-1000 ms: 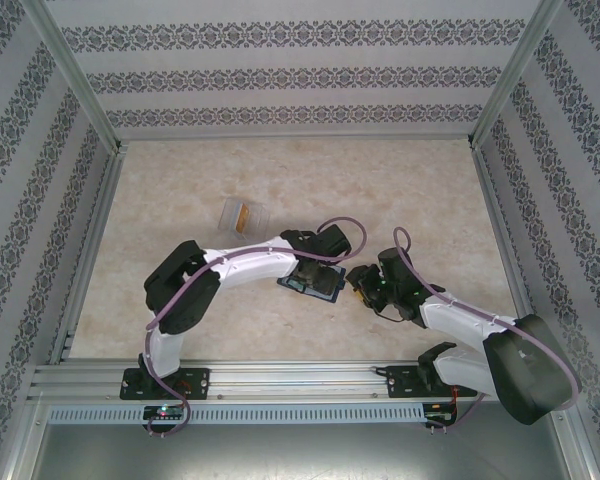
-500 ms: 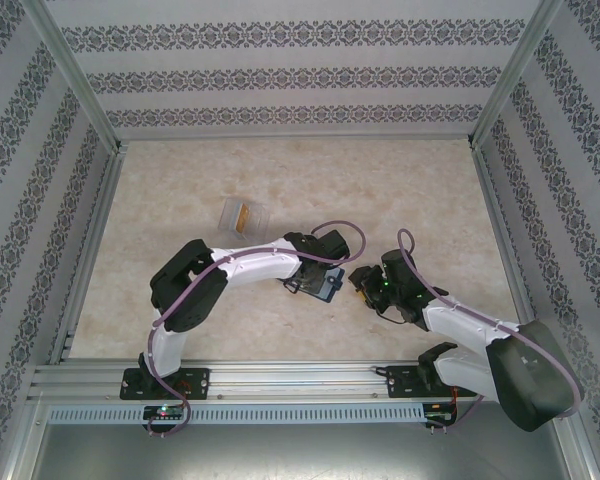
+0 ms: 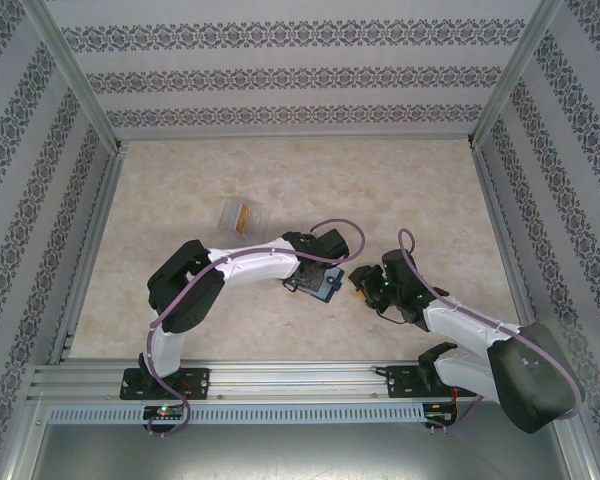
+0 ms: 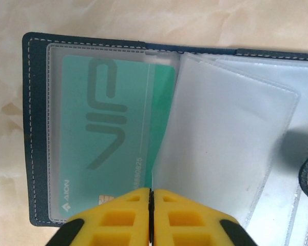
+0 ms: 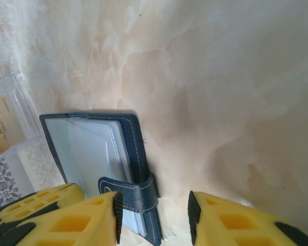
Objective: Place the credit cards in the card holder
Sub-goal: Flip over the card slot on the card holder.
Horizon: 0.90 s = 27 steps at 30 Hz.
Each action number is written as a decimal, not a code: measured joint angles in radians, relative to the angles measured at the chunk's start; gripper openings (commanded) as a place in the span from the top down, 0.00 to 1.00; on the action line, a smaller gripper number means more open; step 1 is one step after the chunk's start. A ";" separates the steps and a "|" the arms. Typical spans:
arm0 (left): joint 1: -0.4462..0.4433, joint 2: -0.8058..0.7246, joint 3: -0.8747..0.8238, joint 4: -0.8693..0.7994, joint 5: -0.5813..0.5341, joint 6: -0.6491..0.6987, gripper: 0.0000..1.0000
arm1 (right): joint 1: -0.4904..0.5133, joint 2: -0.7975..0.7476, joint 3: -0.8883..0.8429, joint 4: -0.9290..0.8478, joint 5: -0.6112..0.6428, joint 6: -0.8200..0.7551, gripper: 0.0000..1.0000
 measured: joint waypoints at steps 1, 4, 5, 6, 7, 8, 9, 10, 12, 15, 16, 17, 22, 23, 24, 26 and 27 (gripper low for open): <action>0.000 0.000 -0.001 0.000 0.003 0.000 0.94 | 0.000 0.000 0.000 0.000 0.000 0.000 0.58; 0.000 0.000 -0.003 0.000 0.004 0.000 0.97 | 0.000 -0.001 0.000 0.000 -0.005 -0.003 0.58; 0.000 0.000 -0.005 0.000 0.010 0.000 0.98 | 0.000 -0.001 0.000 0.000 -0.008 -0.007 0.58; 0.001 -0.002 -0.008 0.002 0.019 -0.001 1.00 | 0.001 -0.002 0.001 -0.001 -0.012 -0.015 0.58; 0.007 -0.006 -0.016 0.006 0.041 -0.002 1.00 | 0.002 -0.001 0.004 -0.004 -0.016 -0.026 0.58; 0.012 -0.013 -0.029 0.017 0.072 -0.008 1.00 | 0.003 0.001 0.010 -0.008 -0.023 -0.037 0.58; 0.018 -0.021 -0.045 0.033 0.103 -0.016 1.00 | 0.007 0.005 0.019 -0.013 -0.028 -0.044 0.58; 0.030 -0.034 -0.068 0.054 0.141 -0.027 1.00 | 0.013 0.013 0.033 -0.015 -0.035 -0.051 0.58; 0.057 -0.055 -0.109 0.088 0.208 -0.050 1.00 | 0.025 0.027 0.057 -0.010 -0.046 -0.055 0.58; 0.110 -0.094 -0.178 0.164 0.315 -0.093 1.00 | 0.051 0.048 0.072 0.014 -0.054 -0.047 0.58; 0.129 -0.108 -0.203 0.192 0.350 -0.109 1.00 | 0.062 0.052 0.073 0.015 -0.054 -0.041 0.58; 0.145 -0.119 -0.223 0.214 0.378 -0.123 1.00 | 0.074 0.055 0.074 0.015 -0.053 -0.035 0.58; 0.200 -0.153 -0.292 0.299 0.484 -0.170 1.00 | 0.122 0.064 0.095 0.016 -0.052 -0.024 0.57; 0.206 -0.155 -0.302 0.315 0.502 -0.177 1.00 | 0.132 0.076 0.104 0.020 -0.050 -0.021 0.57; 0.210 -0.155 -0.309 0.325 0.515 -0.181 1.00 | 0.140 0.086 0.110 0.024 -0.050 -0.016 0.57; 0.217 -0.155 -0.322 0.348 0.540 -0.188 1.00 | 0.161 0.117 0.121 0.042 -0.050 0.000 0.56; 0.220 -0.155 -0.326 0.355 0.549 -0.192 1.00 | 0.169 0.130 0.123 0.051 -0.049 0.003 0.56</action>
